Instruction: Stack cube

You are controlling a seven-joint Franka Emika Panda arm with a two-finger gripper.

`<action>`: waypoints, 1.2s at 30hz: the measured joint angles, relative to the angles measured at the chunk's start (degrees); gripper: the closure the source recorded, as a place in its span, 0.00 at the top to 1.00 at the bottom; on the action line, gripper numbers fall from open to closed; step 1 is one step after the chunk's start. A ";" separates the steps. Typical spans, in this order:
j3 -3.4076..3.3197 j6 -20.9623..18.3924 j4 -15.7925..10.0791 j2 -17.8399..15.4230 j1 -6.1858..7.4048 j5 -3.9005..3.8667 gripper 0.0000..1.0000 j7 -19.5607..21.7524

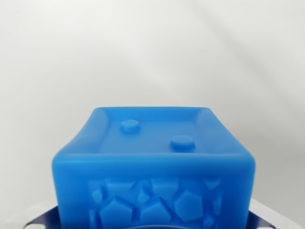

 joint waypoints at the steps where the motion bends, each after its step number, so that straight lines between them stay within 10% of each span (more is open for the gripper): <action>1: 0.00 -0.03 0.02 0.00 0.09 0.00 0.00 0.07; 36: 0.28 -2.11 2.39 0.16 6.74 -0.17 0.00 5.66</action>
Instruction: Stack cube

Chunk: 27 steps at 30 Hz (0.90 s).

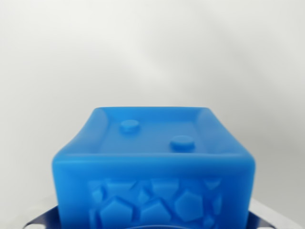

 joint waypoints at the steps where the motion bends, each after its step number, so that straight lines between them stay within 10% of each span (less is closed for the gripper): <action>1: 0.01 -0.08 0.10 0.03 0.19 -0.01 0.00 0.15; 27: 0.27 -1.98 3.17 1.19 4.78 -0.11 0.00 3.94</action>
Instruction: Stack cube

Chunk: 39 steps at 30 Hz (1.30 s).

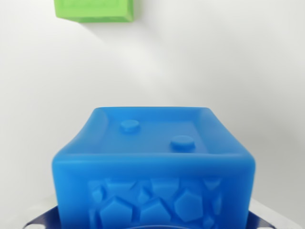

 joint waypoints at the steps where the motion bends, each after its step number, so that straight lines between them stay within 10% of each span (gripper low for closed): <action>1: 0.01 -0.09 0.17 0.07 0.20 0.00 0.00 0.18; 39: 0.32 -3.45 6.38 2.94 6.42 -0.05 0.00 5.15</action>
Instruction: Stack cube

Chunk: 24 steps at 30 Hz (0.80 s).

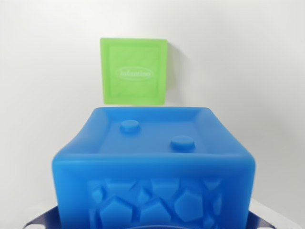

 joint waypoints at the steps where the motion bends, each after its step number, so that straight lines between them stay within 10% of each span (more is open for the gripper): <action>1: 0.01 -0.11 0.19 0.09 0.16 0.00 0.00 0.11; 24: 0.08 -1.85 4.08 2.36 3.19 0.00 0.00 2.31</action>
